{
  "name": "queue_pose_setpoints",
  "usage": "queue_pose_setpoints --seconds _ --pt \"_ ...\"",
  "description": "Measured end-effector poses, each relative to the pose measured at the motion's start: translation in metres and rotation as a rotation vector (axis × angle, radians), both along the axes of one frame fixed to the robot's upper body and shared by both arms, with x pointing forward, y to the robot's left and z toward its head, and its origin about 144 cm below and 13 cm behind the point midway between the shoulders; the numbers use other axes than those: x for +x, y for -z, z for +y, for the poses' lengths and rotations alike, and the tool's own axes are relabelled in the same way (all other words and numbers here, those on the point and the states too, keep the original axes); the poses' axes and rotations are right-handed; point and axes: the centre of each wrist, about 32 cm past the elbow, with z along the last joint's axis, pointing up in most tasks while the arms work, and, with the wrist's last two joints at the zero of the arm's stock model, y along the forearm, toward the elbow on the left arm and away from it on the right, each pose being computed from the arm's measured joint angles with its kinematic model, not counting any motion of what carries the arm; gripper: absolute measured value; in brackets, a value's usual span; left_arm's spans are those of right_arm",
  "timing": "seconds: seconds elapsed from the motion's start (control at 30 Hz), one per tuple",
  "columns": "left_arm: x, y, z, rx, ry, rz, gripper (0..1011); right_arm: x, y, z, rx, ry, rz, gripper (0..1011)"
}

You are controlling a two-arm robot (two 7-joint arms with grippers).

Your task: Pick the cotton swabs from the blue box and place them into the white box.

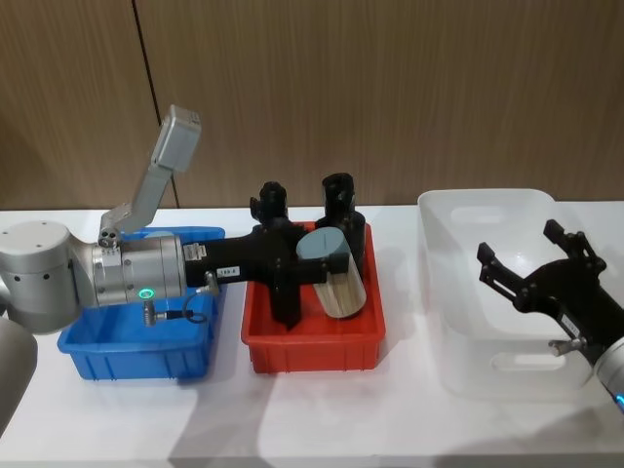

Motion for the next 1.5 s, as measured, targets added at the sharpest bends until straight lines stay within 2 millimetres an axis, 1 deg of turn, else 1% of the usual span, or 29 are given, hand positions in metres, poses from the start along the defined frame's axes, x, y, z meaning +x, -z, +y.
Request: queue_pose_setpoints --seconds 0.43,0.93,1.2,1.5 --pt "0.001 -0.001 0.0 0.002 0.008 0.0 670 0.006 -0.011 -0.014 0.005 -0.147 0.044 1002" --pt "0.002 -0.001 0.0 0.003 0.01 0.001 670 0.021 -0.029 -0.027 0.022 -0.375 0.14 1002" --pt "0.002 -0.001 0.0 0.003 0.01 0.001 670 0.031 -0.035 -0.028 0.019 -0.496 0.197 1002" --pt "0.002 -0.001 0.001 0.003 0.01 0.001 670 0.042 -0.036 -0.019 0.012 -0.597 0.253 1002"
